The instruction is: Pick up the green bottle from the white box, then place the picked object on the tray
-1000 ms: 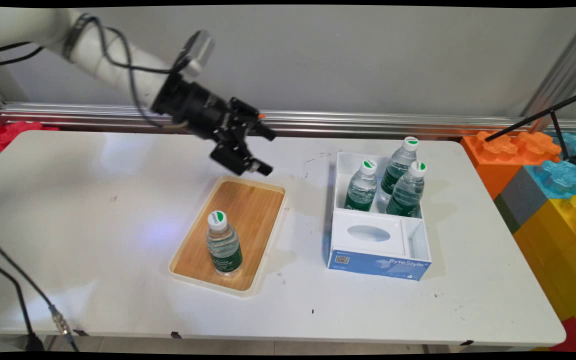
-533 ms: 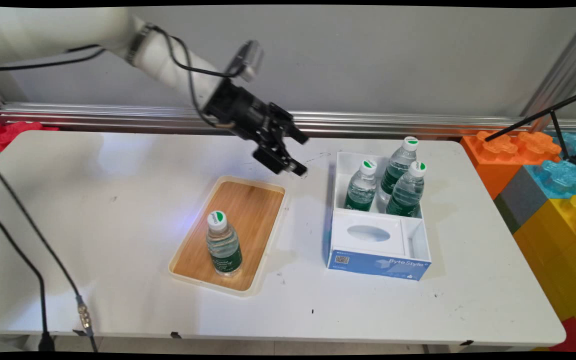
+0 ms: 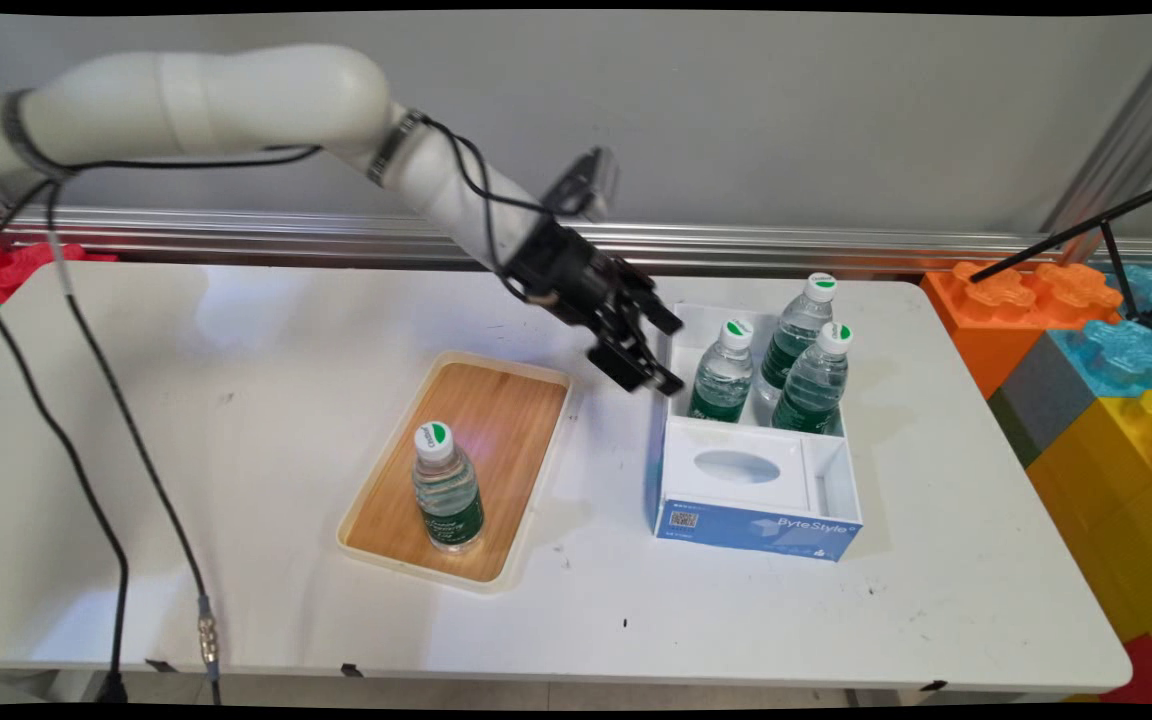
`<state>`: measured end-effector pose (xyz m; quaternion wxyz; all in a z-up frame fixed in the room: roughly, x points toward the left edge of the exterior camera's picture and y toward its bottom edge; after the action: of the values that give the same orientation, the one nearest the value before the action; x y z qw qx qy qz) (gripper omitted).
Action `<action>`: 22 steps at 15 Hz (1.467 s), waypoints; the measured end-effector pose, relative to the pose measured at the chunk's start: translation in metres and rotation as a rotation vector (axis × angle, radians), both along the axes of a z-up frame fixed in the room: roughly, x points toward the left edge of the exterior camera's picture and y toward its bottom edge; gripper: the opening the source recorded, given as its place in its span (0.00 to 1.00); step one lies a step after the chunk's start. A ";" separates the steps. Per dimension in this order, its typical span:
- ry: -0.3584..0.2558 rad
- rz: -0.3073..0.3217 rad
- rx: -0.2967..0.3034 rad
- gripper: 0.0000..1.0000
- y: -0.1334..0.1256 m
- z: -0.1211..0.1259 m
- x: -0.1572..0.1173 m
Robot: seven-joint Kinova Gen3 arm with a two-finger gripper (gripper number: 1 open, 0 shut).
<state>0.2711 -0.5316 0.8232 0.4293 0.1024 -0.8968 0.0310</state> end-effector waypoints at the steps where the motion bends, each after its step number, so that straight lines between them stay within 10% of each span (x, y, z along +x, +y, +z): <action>1: 0.000 -0.004 -0.001 1.00 -0.002 -0.004 -0.006; 17: -0.035 0.007 -0.098 1.00 -0.038 -0.063 -0.067; 18: -0.031 0.010 -0.097 0.00 -0.038 -0.062 -0.069; 22: -0.011 0.030 -0.094 0.00 -0.036 -0.050 -0.069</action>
<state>0.2022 -0.5677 0.7735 0.4282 0.0952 -0.8951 0.0800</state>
